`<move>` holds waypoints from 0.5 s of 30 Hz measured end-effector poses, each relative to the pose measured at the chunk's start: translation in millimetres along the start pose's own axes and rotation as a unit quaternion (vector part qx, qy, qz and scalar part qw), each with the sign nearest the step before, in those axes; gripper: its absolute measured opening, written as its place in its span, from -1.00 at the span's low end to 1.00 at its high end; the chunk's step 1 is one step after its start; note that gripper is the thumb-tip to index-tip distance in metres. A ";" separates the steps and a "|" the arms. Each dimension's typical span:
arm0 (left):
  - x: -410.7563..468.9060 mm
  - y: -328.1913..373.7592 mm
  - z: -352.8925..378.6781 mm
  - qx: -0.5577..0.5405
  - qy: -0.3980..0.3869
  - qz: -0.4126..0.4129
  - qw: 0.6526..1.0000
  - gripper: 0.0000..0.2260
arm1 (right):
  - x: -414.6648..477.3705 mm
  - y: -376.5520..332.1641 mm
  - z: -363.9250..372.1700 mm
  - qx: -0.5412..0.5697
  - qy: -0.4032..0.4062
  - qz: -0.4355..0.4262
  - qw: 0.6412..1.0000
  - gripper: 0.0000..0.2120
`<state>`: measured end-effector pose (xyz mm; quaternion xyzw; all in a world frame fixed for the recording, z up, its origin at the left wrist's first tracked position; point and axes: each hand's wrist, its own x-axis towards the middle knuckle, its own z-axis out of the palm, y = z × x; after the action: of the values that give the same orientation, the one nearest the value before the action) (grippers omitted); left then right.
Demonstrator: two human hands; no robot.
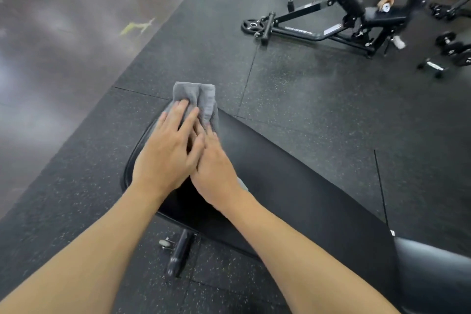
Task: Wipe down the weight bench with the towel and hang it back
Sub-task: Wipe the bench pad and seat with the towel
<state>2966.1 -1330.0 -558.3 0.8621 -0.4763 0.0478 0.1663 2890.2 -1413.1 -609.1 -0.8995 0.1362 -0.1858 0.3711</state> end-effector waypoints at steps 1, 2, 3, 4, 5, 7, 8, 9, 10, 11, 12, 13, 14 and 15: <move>-0.9 -0.2 0.4 0.024 -0.008 0.013 1.000 -0.43 | -5.5 8.3 -4.1 -0.024 -0.014 -0.009 1.000 -0.46; -1.6 -0.2 1.0 0.047 -0.013 0.026 0.998 -0.43 | -14.5 20.5 -9.7 -0.046 -0.020 -0.008 0.999 -0.47; -2.0 -0.4 1.9 0.065 -0.017 0.038 0.997 -0.43 | -26.8 35.0 -16.2 -0.058 -0.016 0.004 0.998 -0.47; -2.3 -1.1 3.3 0.078 -0.021 0.047 0.996 -0.43 | -41.7 50.8 -23.5 -0.060 0.000 0.030 0.998 -0.47; -2.8 -2.2 5.6 0.092 -0.027 0.052 0.994 -0.42 | -58.9 67.6 -30.9 -0.054 0.022 0.071 0.996 -0.47; -3.9 -4.0 10.7 0.134 -0.041 0.056 0.989 -0.41 | -98.6 102.8 -46.6 -0.025 0.065 0.175 0.982 -0.47; -4.0 -4.7 13.0 0.154 -0.050 0.058 0.985 -0.41 | -118.3 119.7 -54.4 -0.011 0.080 0.223 0.971 -0.46; -3.9 -5.4 15.3 0.171 -0.056 0.059 0.982 -0.41 | -136.6 134.8 -61.4 -0.002 0.088 0.262 0.961 -0.46; -3.8 -6.0 16.5 0.183 -0.060 0.061 0.979 -0.41 | -153.3 147.4 -67.6 0.002 0.093 0.291 0.952 -0.46; -4.1 -5.6 17.2 0.190 -0.061 0.062 0.978 -0.42 | -168.4 157.5 -73.1 0.003 0.096 0.316 0.944 -0.46; -5.0 -4.1 17.5 0.191 -0.061 0.061 0.978 -0.41 | -182.5 165.3 -78.3 0.005 0.099 0.340 0.935 -0.46; -6.5 -0.9 17.7 0.186 -0.065 0.056 0.979 -0.40 | -194.5 171.2 -83.5 0.009 0.101 0.365 0.925 -0.46; -9.2 4.4 18.7 0.177 -0.072 0.050 0.980 -0.39 | -204.2 175.4 -88.5 0.016 0.104 0.388 0.916 -0.45; -13.2 11.3 21.0 0.168 -0.080 0.045 0.982 -0.37 | -211.0 176.4 -93.2 0.025 0.104 0.406 0.908 -0.46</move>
<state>2947.9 -1331.9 -578.6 0.8563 -0.5118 0.0657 -0.0216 2642.2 -1511.1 -724.0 -0.7323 0.5228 -0.1148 0.4210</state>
